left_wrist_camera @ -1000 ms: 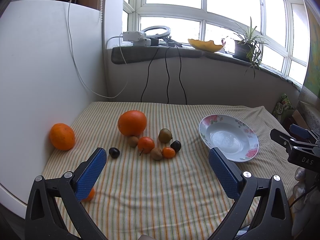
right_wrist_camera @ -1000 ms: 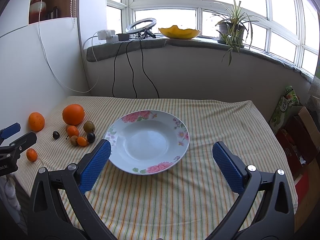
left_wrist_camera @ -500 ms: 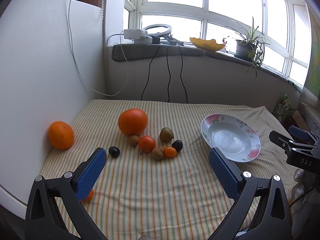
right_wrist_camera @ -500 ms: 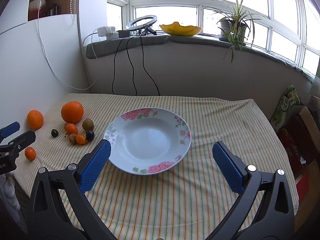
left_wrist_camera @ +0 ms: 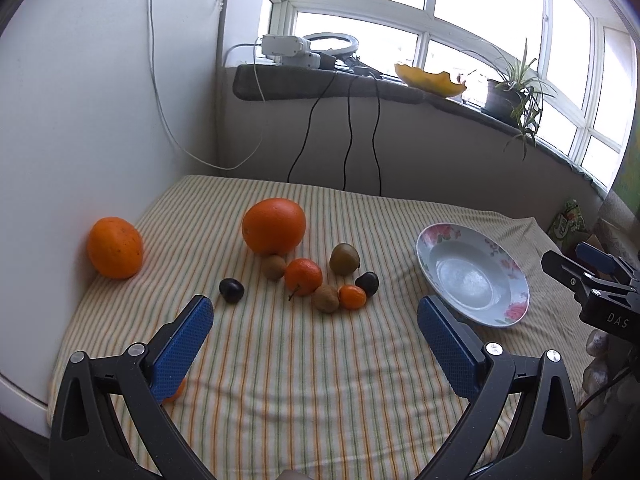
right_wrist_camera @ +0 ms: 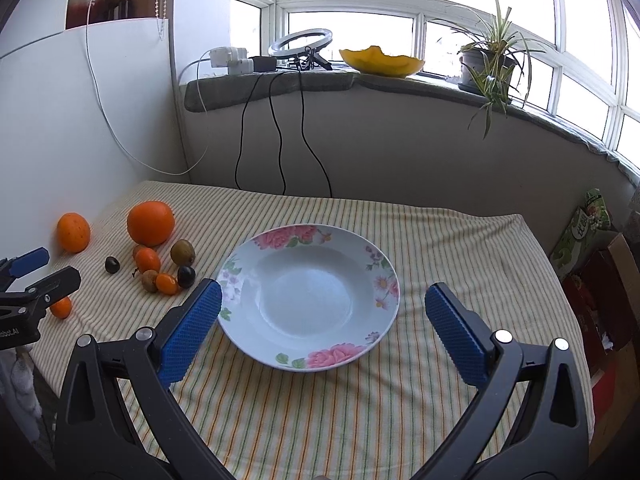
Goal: Organize fruits
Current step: 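Move the right tool to the large orange and close its fingers around it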
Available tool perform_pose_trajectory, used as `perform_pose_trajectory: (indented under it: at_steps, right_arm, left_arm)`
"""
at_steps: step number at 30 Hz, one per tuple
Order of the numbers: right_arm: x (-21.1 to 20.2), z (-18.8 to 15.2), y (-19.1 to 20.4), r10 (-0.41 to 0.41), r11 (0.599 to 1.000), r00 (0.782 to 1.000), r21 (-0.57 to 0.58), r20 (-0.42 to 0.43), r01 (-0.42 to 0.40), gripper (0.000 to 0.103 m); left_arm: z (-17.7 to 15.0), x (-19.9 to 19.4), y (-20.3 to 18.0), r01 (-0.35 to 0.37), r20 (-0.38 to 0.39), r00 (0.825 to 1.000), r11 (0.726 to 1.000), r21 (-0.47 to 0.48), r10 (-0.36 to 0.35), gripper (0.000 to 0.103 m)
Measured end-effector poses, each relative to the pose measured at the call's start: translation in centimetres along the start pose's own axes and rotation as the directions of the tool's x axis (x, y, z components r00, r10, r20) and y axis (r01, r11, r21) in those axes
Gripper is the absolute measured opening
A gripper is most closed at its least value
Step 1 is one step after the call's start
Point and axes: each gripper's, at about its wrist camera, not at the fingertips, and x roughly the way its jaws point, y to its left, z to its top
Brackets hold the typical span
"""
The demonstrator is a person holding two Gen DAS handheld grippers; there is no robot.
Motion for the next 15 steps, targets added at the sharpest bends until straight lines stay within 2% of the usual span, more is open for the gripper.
perform_pose_trajectory:
  at_steps: [7, 15]
  right_arm:
    - [1.2, 1.9, 1.6, 0.068, 0.997, 0.998, -0.044, 0.007, -0.068, 0.103]
    - [3.9, 4.1, 3.9, 0.174, 0.982, 0.984, -0.075, -0.023, -0.176, 0.103]
  left_arm:
    - [0.6, 1.2, 3.0, -0.014, -0.025, 1.000, 0.998, -0.060, 0.012, 0.101]
    - [1.4, 2.9, 5.6, -0.001, -0.057, 0.998, 0.993, -0.121, -0.006, 0.100]
